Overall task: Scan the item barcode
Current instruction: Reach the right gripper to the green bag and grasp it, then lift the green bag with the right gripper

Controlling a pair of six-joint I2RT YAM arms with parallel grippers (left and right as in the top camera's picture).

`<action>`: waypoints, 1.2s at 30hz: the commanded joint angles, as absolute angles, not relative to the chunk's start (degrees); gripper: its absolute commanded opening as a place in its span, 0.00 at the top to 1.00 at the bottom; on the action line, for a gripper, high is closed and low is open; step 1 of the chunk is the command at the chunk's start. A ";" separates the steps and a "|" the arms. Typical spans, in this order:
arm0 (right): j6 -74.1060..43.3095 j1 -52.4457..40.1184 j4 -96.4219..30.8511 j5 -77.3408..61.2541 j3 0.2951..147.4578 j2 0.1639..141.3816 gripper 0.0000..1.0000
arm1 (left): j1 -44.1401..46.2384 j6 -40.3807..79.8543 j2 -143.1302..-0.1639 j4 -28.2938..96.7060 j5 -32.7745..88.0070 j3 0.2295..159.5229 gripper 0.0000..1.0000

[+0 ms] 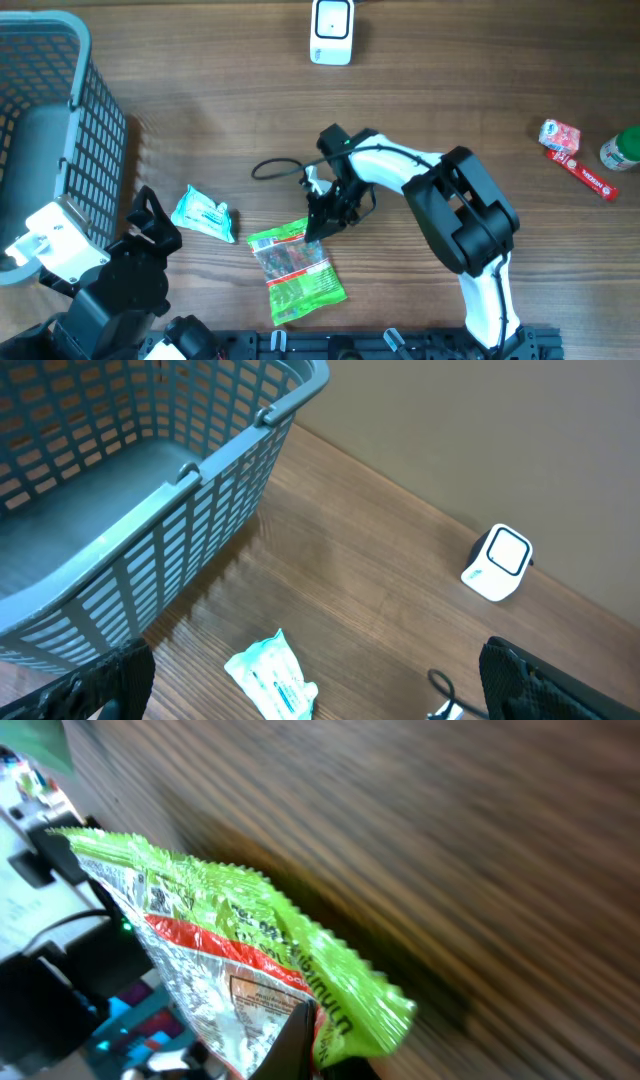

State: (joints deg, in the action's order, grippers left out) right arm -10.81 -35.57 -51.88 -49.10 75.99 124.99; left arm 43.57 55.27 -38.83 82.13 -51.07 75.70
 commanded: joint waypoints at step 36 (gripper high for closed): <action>-23.88 -18.37 -56.29 -29.17 84.97 119.35 0.00 | 43.99 55.96 -39.16 82.11 -51.40 75.35 0.00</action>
State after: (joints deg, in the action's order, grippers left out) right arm -28.08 -18.33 -56.77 -30.92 86.39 120.73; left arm 43.57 55.27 -38.83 82.13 -51.07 75.68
